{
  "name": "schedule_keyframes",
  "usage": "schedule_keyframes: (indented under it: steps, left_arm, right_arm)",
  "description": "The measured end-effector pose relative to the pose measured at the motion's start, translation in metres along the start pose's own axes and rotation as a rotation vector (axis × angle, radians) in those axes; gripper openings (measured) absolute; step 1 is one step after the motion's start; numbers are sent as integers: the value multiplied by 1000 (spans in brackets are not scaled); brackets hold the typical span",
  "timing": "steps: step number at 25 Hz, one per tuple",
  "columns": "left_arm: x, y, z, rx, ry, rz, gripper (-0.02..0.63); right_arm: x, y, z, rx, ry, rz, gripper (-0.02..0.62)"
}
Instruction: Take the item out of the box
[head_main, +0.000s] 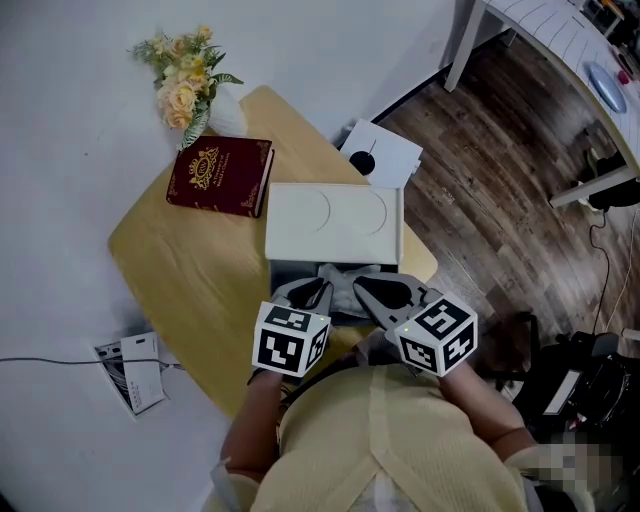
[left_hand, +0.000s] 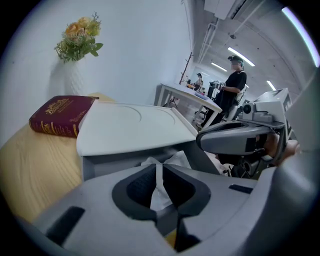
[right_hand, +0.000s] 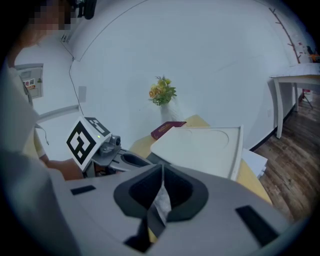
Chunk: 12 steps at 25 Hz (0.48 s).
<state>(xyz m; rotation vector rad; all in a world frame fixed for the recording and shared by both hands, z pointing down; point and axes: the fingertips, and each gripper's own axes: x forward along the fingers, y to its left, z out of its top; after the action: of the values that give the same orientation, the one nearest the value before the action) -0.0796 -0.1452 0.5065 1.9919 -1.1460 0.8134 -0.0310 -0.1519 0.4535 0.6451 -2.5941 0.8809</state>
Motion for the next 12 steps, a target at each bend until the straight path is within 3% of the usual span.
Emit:
schedule_keyframes:
  steps: [4,6,12]
  left_arm:
    - [6,4,0,-27,10,16,40]
    - [9,6,-1,-32,20,20,134]
    - [15,10,-7,-61,53,34,152]
  right_arm:
    - [2,2,0,-3,6,21,32]
    - [3,2,0,-6,11,27,34]
    - [5,1,-5,-11,31,39,34]
